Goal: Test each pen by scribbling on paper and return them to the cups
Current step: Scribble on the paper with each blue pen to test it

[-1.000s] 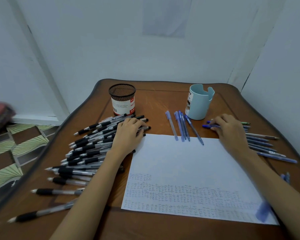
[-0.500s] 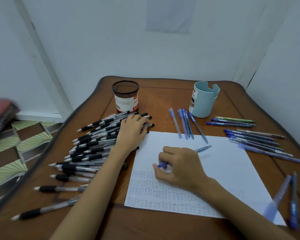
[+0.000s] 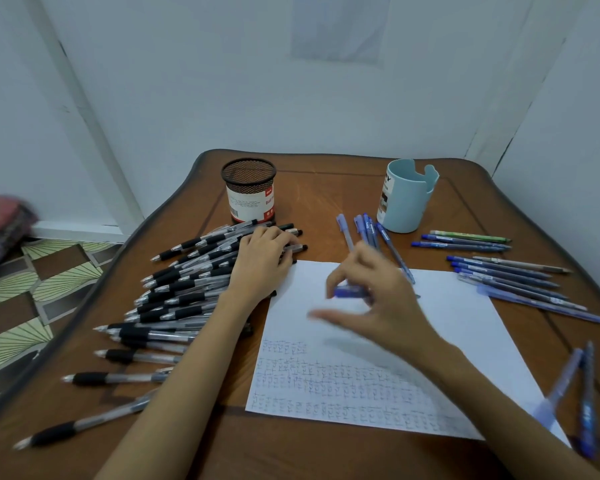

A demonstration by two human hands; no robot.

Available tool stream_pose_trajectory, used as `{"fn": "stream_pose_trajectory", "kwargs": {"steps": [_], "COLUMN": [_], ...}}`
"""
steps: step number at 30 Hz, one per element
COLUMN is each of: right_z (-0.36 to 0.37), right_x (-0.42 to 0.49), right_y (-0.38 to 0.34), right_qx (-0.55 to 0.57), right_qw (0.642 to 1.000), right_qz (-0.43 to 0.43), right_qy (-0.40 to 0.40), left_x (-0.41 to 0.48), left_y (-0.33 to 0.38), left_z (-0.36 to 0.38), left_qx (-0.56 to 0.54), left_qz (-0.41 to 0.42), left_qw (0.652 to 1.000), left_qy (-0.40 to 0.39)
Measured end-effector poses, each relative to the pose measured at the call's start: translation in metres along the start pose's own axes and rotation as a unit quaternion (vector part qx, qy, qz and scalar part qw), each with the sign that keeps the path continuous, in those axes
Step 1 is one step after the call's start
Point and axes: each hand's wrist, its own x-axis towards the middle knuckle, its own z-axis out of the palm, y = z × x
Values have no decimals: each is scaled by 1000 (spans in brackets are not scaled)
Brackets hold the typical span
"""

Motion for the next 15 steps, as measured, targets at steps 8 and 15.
{"fn": "stream_pose_trajectory", "kwargs": {"steps": [8,15], "right_z": [-10,20], "right_x": [0,-7], "right_y": [9,-4], "right_qx": [297,446], "right_qw": [903,800], "right_qz": [266,400], "right_qy": [162,8], "left_x": [1,2], "left_y": [0,0], "left_z": [0,0], "left_qx": [4,0], "left_qz": [2,4], "left_qw": [1000,1000], "left_qy": [-3,-9]}}
